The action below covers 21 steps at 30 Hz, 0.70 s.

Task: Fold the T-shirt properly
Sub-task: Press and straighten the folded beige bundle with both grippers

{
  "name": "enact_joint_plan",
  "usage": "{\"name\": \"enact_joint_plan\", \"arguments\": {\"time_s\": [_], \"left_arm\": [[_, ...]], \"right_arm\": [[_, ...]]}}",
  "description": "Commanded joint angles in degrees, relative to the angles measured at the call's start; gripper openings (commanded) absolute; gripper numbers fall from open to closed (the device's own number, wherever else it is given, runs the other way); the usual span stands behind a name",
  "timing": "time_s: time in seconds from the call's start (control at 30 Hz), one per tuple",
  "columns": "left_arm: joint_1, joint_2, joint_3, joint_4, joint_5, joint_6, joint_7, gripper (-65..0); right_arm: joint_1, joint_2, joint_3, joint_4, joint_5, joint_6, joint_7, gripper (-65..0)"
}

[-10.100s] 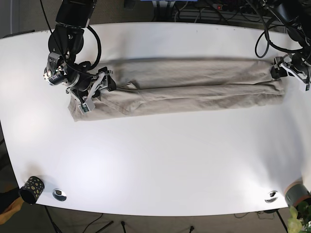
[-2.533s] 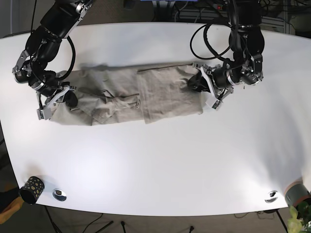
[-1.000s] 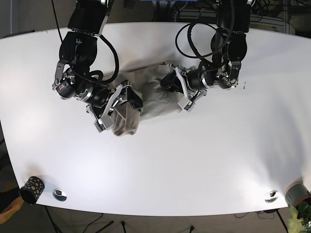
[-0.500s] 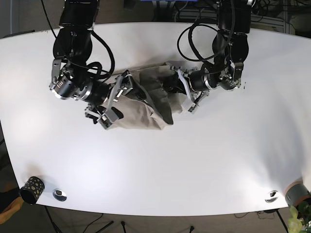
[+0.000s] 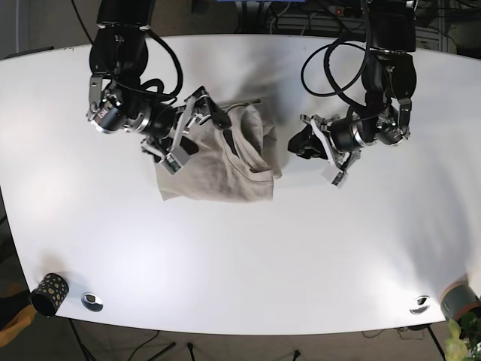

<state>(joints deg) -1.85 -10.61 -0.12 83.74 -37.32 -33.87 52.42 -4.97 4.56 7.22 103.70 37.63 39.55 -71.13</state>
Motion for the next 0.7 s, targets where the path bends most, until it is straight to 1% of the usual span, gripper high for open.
{"name": "enact_joint_plan", "arguments": {"time_s": [0.0, 0.03, 0.1, 0.23, 0.33, 0.43, 0.47, 0.57, 0.67], "left_arm": [[-1.1, -1.9, -0.4, 2.0, -1.1, -0.3, -1.2, -52.8], [-1.1, -2.9, -0.4, 2.9, -1.1, -0.3, -1.2, -52.8], [-1.1, -3.8, -0.4, 4.0, -1.0, -0.3, -1.2, -52.8], [-1.8, -4.7, -0.4, 5.3, -0.7, -0.1, -1.2, -52.8], [-3.5, -5.5, 0.1, 5.0, -0.6, -0.1, -1.2, -52.6], [-5.0, -5.3, 2.4, 4.8, -0.6, -0.1, -1.2, -52.5], [-5.6, -5.3, 3.8, 4.8, -0.6, -0.1, -1.2, -52.5], [-7.8, -4.6, 7.9, 4.7, 0.4, 0.0, -1.2, -52.5], [-8.7, -0.8, 11.4, 4.7, 5.0, 0.0, -1.2, -52.5]], "right_arm": [[0.0, -1.5, -2.3, -1.0, 1.4, 0.45, 1.1, -10.3], [-0.1, -2.3, -4.5, -2.4, 1.4, 0.45, 1.2, -10.3], [0.0, -2.9, -7.2, -4.1, 1.3, 0.45, 1.9, -10.3], [0.1, -3.0, -10.3, -4.8, 1.4, 0.45, 4.1, -10.3], [1.2, -2.7, -8.6, -4.1, 1.4, 0.45, 5.2, -10.5], [2.2, -0.6, -3.3, -2.8, 1.4, 0.45, 5.2, -10.8], [2.3, -0.1, -1.6, -2.7, 1.4, 0.45, 5.2, -11.9], [5.5, 1.6, 3.8, -3.3, 1.1, 0.45, 5.3, -20.5], [8.8, 3.0, 6.4, -7.0, 0.8, 0.45, 5.3, -34.6]]}}
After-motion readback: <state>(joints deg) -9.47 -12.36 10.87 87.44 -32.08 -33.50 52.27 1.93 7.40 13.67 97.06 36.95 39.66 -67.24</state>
